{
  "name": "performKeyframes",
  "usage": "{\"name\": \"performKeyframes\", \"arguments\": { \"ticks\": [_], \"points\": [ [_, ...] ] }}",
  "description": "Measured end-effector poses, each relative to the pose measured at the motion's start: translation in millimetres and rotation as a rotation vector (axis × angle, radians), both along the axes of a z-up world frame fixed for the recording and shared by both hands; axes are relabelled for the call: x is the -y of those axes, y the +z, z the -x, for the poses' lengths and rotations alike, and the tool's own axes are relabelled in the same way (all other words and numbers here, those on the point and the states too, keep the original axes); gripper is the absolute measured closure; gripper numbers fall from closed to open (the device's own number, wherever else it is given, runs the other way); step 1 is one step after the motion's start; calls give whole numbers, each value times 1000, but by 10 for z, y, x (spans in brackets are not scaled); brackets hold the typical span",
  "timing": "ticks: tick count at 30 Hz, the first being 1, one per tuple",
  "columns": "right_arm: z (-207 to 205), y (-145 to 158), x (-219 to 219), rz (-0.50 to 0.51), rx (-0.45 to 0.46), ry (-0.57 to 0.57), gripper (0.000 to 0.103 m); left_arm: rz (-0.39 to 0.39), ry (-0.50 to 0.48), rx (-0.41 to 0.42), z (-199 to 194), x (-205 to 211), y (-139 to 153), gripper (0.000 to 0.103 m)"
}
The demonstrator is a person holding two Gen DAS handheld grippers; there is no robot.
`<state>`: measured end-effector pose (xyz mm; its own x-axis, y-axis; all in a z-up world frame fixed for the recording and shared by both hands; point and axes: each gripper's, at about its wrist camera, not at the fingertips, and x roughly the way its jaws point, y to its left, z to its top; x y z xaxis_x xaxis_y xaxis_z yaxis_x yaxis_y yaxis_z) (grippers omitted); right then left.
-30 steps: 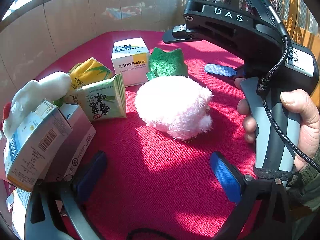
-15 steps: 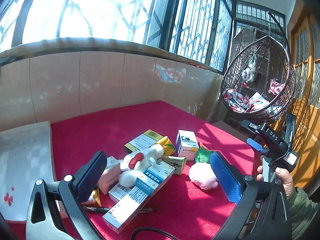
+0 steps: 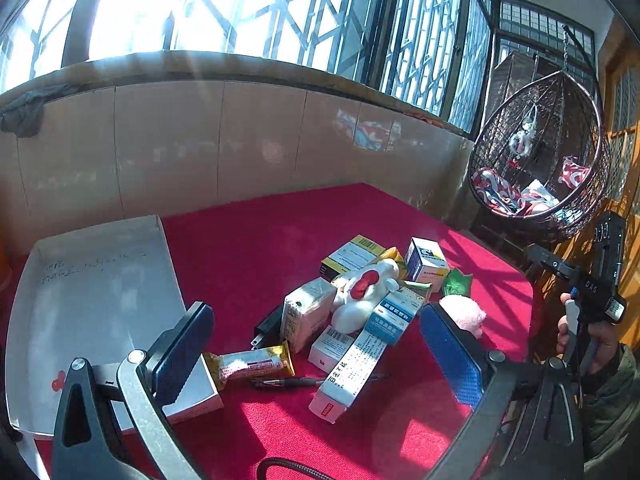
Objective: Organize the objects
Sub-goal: 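Grasp the pink pompom with the right tool while the left tool grasps the white Liquid Sealant box, then carry the pompom and the sealant box with both tools toward the white tray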
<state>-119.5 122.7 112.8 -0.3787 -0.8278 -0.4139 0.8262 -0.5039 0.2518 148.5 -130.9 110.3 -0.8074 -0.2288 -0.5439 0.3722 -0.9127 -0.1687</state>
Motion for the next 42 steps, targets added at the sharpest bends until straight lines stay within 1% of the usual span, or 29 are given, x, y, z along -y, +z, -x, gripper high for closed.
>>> {"name": "performKeyframes", "arguments": {
  "ticks": [2, 3, 4, 5, 7, 9, 13, 14, 15, 16, 17, 18, 19, 20, 21, 23, 25, 27, 33, 37, 42],
  "points": [
    [32, -311, 228, -177, 23, 4, 0, -11, -46, 78, 191, -79, -207, 0],
    [46, -447, 309, -235, 38, 15, 0, -8, -63, 111, 273, -118, -295, 0],
    [62, -579, 364, -269, 59, 27, 0, 1, -80, 145, 359, -163, -384, 0],
    [64, -698, 420, -290, 83, 43, 0, 12, -93, 171, 422, -199, -451, 1],
    [56, -831, 508, -308, 103, 65, 0, 43, -99, 218, 535, -260, -566, 5],
    [45, -902, 599, -320, 106, 76, 0, 58, -112, 248, 621, -297, -636, 9],
    [89, -995, 734, -338, 137, 88, 0, 59, -128, 287, 758, -334, -735, 13],
    [100, -1012, 753, -344, 145, 90, 0, 60, -128, 297, 786, -338, -759, 16],
    [111, -1029, 767, -350, 151, 93, 1, 57, -133, 310, 823, -333, -794, 26],
    [113, -1049, 797, -356, 154, 101, 3, 56, -136, 324, 852, -338, -832, 34],
    [122, -1071, 814, -366, 156, 111, 7, 59, -134, 343, 874, -342, -873, 56],
    [116, -1086, 824, -383, 143, 111, 16, 37, -150, 353, 889, -339, -908, 66],
    [74, -1079, 825, -397, 101, 106, 35, 17, -162, 340, 874, -345, -930, 69],
    [56, -1071, 834, -414, 81, 120, 49, 12, -168, 334, 854, -362, -936, 73],
    [55, -1057, 818, -404, 83, 131, 52, 17, -166, 329, 826, -388, -934, 74],
    [77, -1029, 762, -377, 103, 134, 53, 13, -160, 300, 743, -416, -882, 76],
    [81, -979, 706, -349, 100, 115, 54, -5, -146, 249, 646, -404, -752, 76],
    [79, -892, 663, -312, 102, 108, 54, -3, -128, 204, 561, -395, -624, 76],
    [-10, -523, 540, -187, 57, 121, 54, 9, -67, 87, 382, -366, -289, 76],
    [-215, -357, 509, -120, 50, 145, 54, 24, -48, 43, 302, -383, -168, 76],
    [-307, -213, 522, -78, 72, 188, 54, 14, -35, 16, 198, -339, -127, 76]
  ]
}}
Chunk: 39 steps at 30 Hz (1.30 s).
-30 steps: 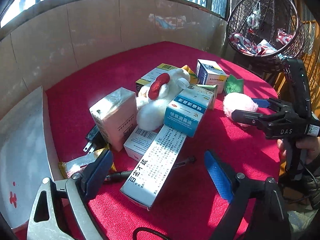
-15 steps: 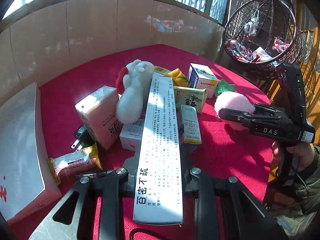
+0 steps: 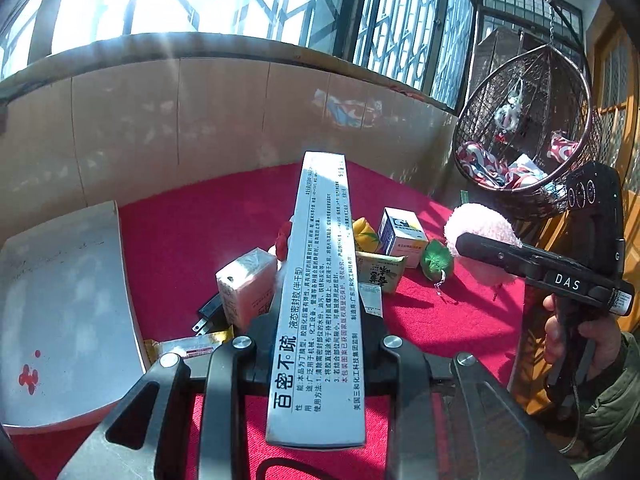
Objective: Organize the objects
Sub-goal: 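Carry the pompom and the sealant box with both tools toward the white tray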
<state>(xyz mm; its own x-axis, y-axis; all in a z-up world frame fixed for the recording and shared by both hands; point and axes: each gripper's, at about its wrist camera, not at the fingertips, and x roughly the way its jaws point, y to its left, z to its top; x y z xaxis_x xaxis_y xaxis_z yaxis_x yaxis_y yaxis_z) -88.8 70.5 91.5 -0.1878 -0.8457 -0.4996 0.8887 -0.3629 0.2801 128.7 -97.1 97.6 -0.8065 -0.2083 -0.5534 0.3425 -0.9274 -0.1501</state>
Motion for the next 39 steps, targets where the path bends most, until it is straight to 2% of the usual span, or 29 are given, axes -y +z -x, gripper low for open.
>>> {"name": "performKeyframes", "arguments": {
  "ticks": [5, 12, 39],
  "points": [
    [-87, 82, 20, 17, -3, 21, 54, 0, 26, -19, -97, 29, 30, 76],
    [-290, 260, 102, 61, -57, 88, 53, 0, 68, -39, -188, 86, 70, 76],
    [-685, 394, 553, 43, -55, 206, 53, -26, 168, -89, -593, 354, 86, 76]
  ]
}}
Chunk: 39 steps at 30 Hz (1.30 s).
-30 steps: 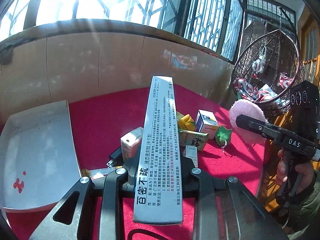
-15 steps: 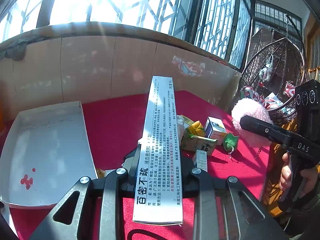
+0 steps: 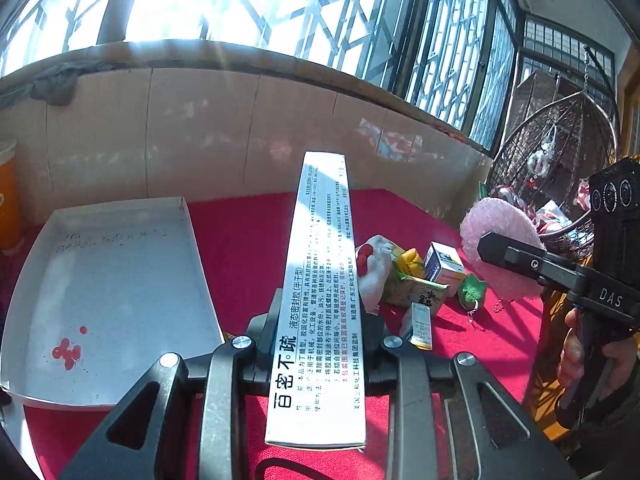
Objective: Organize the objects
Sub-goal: 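Carry the pompom and the sealant box with both tools toward the white tray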
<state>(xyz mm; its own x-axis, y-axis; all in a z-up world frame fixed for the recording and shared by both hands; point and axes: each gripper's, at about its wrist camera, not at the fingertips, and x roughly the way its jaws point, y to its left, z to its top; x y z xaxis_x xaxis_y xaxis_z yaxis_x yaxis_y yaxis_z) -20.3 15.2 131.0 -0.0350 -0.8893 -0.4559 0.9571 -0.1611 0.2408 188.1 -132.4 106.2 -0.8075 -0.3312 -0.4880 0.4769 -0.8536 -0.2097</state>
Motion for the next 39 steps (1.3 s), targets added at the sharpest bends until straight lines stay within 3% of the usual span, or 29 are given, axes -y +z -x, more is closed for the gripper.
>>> {"name": "performKeyframes", "arguments": {
  "ticks": [23, 39],
  "points": [
    [-300, -11, 441, -43, 37, 45, 53, -56, 69, -39, -337, 325, -109, 76],
    [-543, 33, 819, -42, 13, 90, 53, -86, 132, -49, -548, 549, -212, 76]
  ]
}}
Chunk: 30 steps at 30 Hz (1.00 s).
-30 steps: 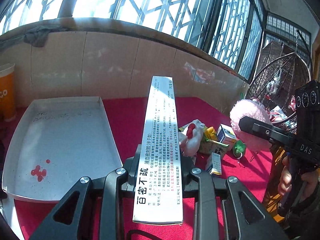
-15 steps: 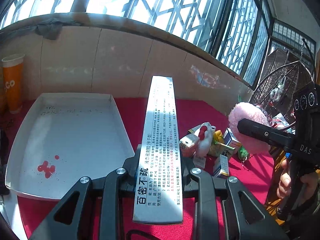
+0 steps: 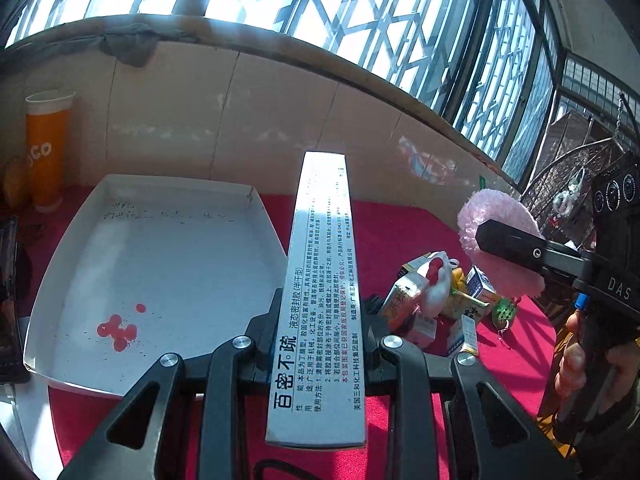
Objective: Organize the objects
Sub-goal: 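Carry the pompom and the sealant box with both tools toward the white tray, then lower both items into the white tray and open both tools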
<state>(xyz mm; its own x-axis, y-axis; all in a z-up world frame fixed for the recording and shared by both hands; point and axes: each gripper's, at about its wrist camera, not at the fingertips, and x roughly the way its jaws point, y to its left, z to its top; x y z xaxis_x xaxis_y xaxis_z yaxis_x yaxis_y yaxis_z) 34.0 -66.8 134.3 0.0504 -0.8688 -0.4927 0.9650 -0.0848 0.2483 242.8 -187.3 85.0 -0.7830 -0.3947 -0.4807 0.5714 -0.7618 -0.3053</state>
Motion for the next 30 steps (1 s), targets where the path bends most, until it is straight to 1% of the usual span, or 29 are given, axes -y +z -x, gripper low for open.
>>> {"name": "performKeyframes", "arguments": {
  "ticks": [7, 13, 16, 20, 24, 30],
  "points": [
    [-54, 20, 143, -3, 9, 4, 53, 7, 13, 16, 0, 92, 3, 76],
    [-89, 62, 302, 1, 28, 10, 53, 28, 51, 24, -70, 270, 129, 76],
    [-127, 84, 403, 1, 39, 22, 53, 52, 71, 42, -95, 339, 170, 76],
    [-206, 99, 543, -2, 24, 37, 53, 72, 87, 76, -93, 455, 185, 76],
    [-237, 83, 673, -14, 41, 46, 53, 88, 99, 100, -88, 562, 185, 76],
    [-309, 43, 865, -26, 27, 52, 53, 81, 128, 108, -120, 754, 156, 76]
  ]
}}
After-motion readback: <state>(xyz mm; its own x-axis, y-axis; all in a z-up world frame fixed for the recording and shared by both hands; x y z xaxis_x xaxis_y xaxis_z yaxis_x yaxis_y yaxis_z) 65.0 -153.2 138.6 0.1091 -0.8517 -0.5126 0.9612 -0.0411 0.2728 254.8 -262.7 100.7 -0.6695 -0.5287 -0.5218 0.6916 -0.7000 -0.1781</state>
